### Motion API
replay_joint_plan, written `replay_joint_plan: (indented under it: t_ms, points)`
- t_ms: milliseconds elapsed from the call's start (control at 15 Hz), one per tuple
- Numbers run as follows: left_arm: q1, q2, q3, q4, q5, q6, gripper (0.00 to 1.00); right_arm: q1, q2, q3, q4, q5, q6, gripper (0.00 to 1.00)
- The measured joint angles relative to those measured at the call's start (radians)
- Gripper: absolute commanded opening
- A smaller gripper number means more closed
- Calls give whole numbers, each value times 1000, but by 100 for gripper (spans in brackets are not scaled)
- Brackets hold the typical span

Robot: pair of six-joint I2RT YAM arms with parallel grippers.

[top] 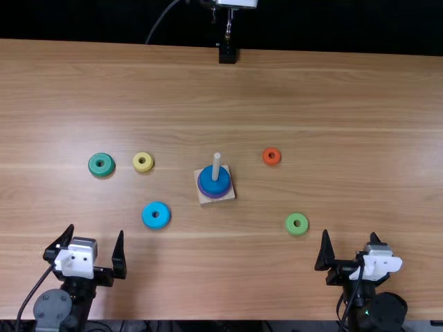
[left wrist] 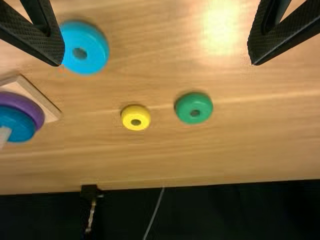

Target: Build the Hanoi tower: stack the rings onto the peg from bottom to top in this color order: purple, dark blue, light blue, dark green, light green, yellow, orange.

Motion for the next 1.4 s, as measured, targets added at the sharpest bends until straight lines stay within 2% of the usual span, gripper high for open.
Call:
replay_joint_plan:
  t_ms: [133, 333, 533, 733, 867, 1000, 1267, 1400]
  points:
    - [1, 162, 70, 53, 0, -3, 100, 0, 0, 0, 0, 0, 0, 100]
    - [1, 415, 404, 8, 2, -8, 100, 0, 0, 0, 0, 0, 0, 100]
    - [1, 624, 706, -257, 4, -9, 100, 0, 0, 0, 0, 0, 0, 100]
    - [-13, 909, 955, -481, 4, -9, 100, 0, 0, 0, 0, 0, 0, 100]
    - [-21, 1070, 1048, -649, 4, -11, 100, -2, 0, 0, 0, 0, 0, 100]
    - [-54, 1188, 1082, -740, 0, -11, 100, -5, 0, 0, 0, 0, 1, 100]
    - [-204, 1347, 1067, -716, 1, -11, 100, -6, 0, 0, 0, -1, 0, 100]
    - [-263, 1379, 986, -536, 1, -12, 100, -6, 0, 0, 0, 0, 0, 100]
